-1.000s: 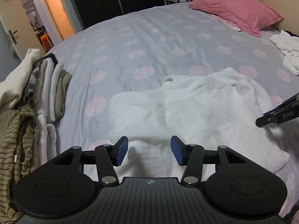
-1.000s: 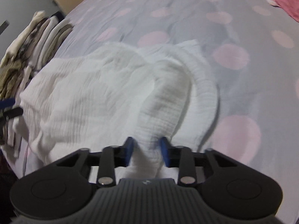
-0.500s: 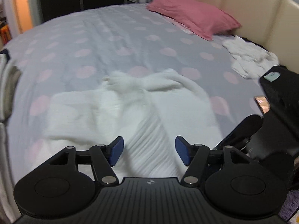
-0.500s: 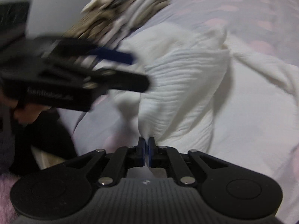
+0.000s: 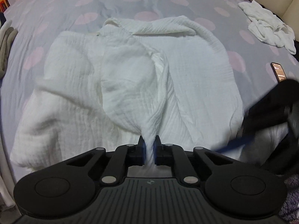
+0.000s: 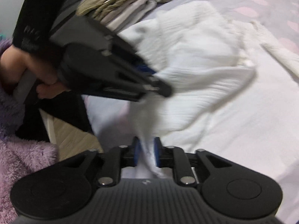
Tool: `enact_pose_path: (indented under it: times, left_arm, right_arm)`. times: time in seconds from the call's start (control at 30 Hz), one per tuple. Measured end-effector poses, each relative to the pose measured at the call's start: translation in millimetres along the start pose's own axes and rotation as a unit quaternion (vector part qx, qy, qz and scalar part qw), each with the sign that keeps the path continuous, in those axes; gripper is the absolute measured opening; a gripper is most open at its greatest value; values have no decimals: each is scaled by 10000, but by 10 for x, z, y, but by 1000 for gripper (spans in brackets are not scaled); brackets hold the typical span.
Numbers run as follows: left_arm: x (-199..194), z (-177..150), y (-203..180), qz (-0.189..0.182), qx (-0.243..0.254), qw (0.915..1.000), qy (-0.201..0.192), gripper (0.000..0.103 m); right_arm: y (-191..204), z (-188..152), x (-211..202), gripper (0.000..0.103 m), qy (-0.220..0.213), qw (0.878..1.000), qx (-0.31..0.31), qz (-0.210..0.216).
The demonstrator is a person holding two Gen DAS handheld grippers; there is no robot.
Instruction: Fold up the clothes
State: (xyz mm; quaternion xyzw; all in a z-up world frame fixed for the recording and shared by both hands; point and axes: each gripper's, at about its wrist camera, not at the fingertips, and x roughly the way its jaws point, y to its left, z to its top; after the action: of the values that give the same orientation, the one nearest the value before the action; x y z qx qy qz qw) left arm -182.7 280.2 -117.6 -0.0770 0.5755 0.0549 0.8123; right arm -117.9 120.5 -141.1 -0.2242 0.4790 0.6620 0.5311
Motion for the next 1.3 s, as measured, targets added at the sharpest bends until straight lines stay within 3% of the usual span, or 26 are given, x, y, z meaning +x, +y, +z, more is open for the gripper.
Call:
enact_pose_path:
  times: [0.07,0.13,0.37,0.5,0.77,0.9,1.17,1.3]
  left_arm:
    - [-20,-42,33,105,49,9999,56,5]
    - [-19,-65,69,223,58,9997,111,5]
    - [-127,-125,290,554,-159,9983,-52,5]
    - [-256,-100,445,928,-358,9943,-389,4]
    - [-504,-50,943,1970,-1038,9712,-845,4]
    - [-481,-54,1083,2549,-1074,9584,-707,4]
    - [-469,-44,998,2044,-1069,9710,-634,4]
    - [-391,-70,788,1517,-788,9842,-460,4]
  right_arm:
    - [-114,1,-92,36,-80,9997,173,-161]
    - [-236,12,-181,45,-125,9987,336,-350]
    - [-668,-139,-491,46,-43,9854,203,-1692]
    - [-916,-267,-577,46,73,9762,425,-2127]
    - [-877,-251,-495,46,68,9684,-125,-2490]
    - [-814,-198,-483,47,-25,9644,-518,-2593]
    - [-683,-118,-452,48,-291,9674,-662,-2428]
    - [-510,-16,-356,58,-414,9708,-846,-2205]
